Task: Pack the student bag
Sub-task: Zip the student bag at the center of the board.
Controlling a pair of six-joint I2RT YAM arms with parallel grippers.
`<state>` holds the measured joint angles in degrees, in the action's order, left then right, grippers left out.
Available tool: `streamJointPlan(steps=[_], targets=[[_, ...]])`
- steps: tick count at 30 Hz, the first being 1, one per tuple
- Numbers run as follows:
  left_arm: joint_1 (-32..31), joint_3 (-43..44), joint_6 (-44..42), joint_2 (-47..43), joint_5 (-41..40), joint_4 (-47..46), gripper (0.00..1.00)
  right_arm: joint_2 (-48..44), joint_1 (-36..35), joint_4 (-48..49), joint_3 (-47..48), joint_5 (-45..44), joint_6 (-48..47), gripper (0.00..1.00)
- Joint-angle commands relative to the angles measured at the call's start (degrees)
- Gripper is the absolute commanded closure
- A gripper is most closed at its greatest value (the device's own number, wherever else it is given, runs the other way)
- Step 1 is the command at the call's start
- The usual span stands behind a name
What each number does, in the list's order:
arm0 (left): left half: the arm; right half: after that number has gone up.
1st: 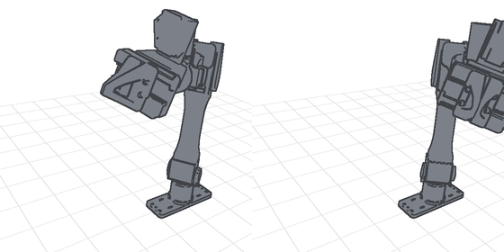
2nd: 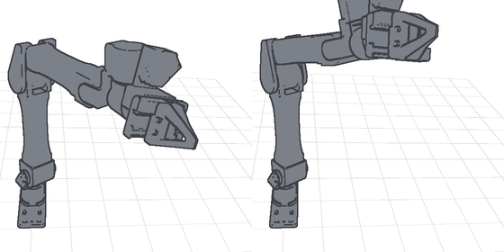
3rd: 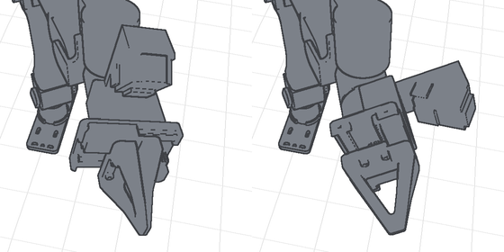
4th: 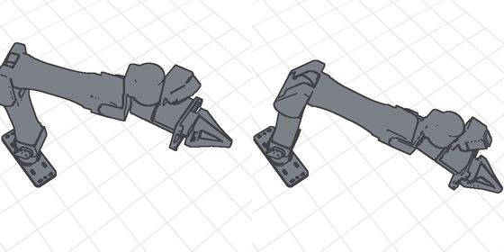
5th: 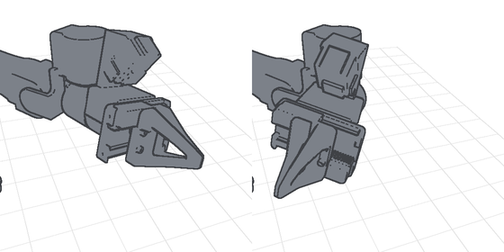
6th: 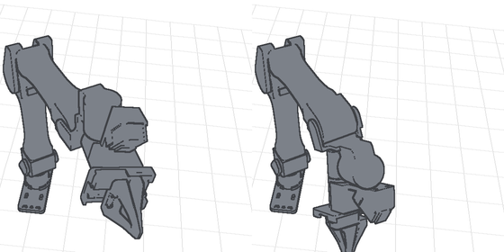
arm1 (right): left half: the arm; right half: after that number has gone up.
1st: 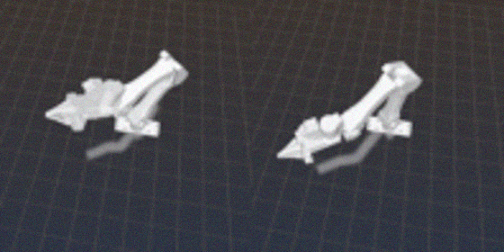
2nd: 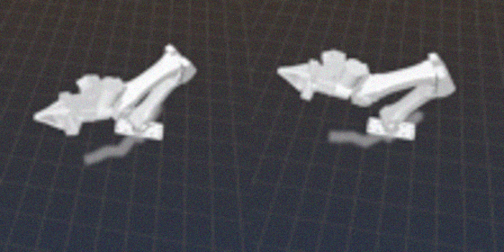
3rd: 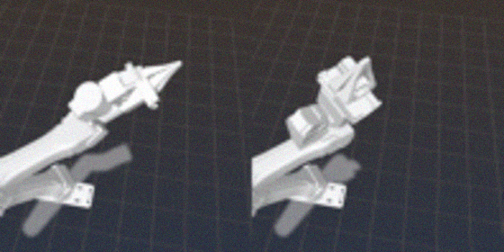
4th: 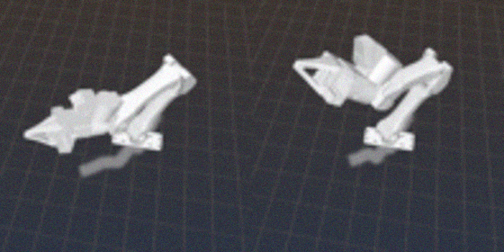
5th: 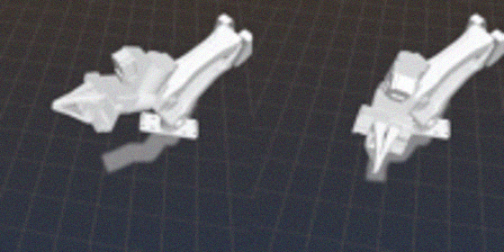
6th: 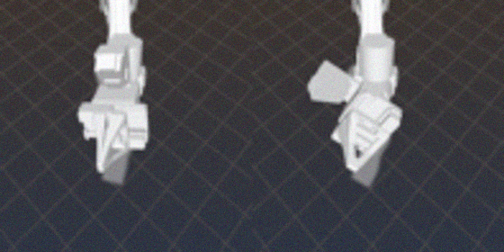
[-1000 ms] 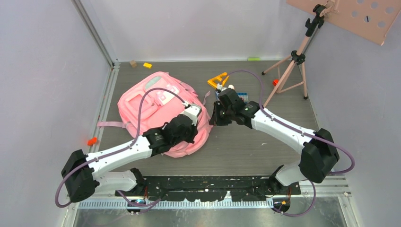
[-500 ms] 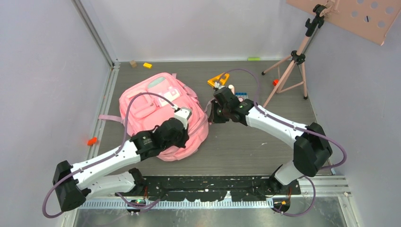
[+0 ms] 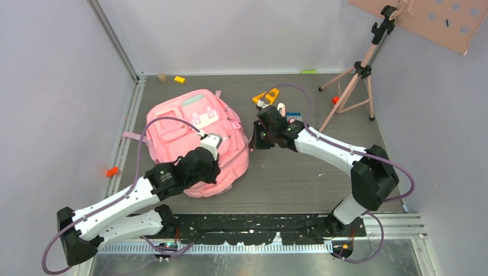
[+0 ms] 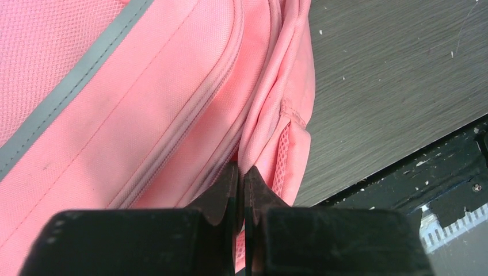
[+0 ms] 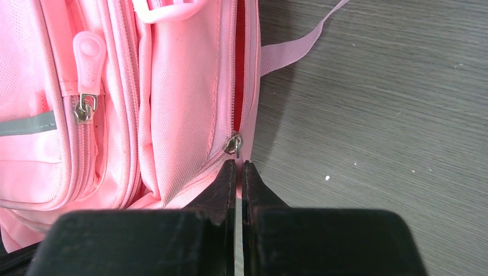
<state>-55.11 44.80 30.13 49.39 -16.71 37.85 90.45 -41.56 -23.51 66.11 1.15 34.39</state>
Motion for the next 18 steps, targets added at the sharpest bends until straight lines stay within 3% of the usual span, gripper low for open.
streamJointPlan(steps=[1, 8, 18], targets=[[0.2, 1.2, 0.5, -1.9, -3.6, 3.7, 0.9, 0.1, 2.9, 1.9, -1.0, -5.3, -0.9, 1.0], [0.3, 3.0, -0.2, 3.5, -1.4, -11.2, 0.44, 0.2, 2.9, 1.2, -1.8, -3.6, -0.6, 1.0], [1.4, 11.3, -5.1, 19.7, 0.4, -18.6, 0.44, -1.4, 2.9, 0.7, -2.3, -3.5, -0.7, 1.0]])
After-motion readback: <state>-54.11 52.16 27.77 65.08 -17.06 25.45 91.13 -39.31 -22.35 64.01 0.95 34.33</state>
